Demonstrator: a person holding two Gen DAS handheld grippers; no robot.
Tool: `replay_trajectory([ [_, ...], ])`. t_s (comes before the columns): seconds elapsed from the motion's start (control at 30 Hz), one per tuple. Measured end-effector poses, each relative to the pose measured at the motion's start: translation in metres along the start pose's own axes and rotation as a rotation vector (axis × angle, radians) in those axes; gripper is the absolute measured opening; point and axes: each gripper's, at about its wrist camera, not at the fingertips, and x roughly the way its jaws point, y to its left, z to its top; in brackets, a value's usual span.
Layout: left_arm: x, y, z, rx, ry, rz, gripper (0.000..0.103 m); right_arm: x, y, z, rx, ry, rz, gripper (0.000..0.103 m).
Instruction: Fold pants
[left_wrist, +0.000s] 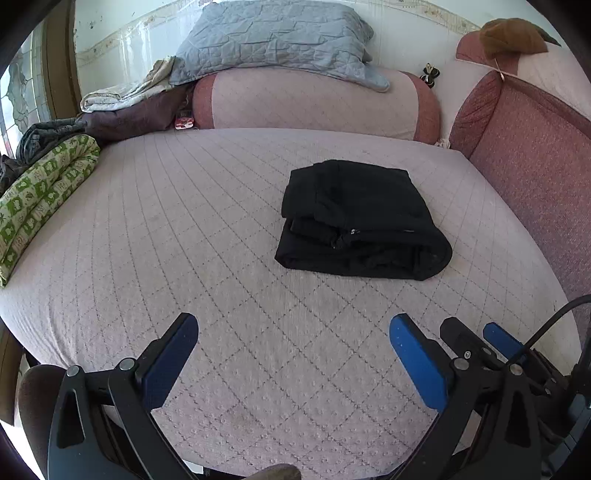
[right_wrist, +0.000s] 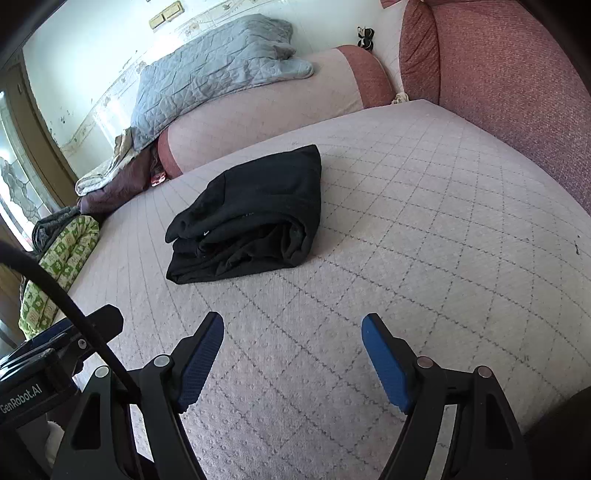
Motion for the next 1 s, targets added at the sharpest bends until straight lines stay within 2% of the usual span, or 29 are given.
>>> replay_trajectory([
  [0.53,0.010,0.002,-0.002,0.009,0.035,-0.010,0.103,0.013,0.000,-0.002,0.003,0.037,-0.014,0.083],
  [1.0,0.017,0.006,-0.007,0.014,0.066,-0.020,0.103,0.012,0.000,-0.001,0.003,0.028,-0.050,0.084],
])
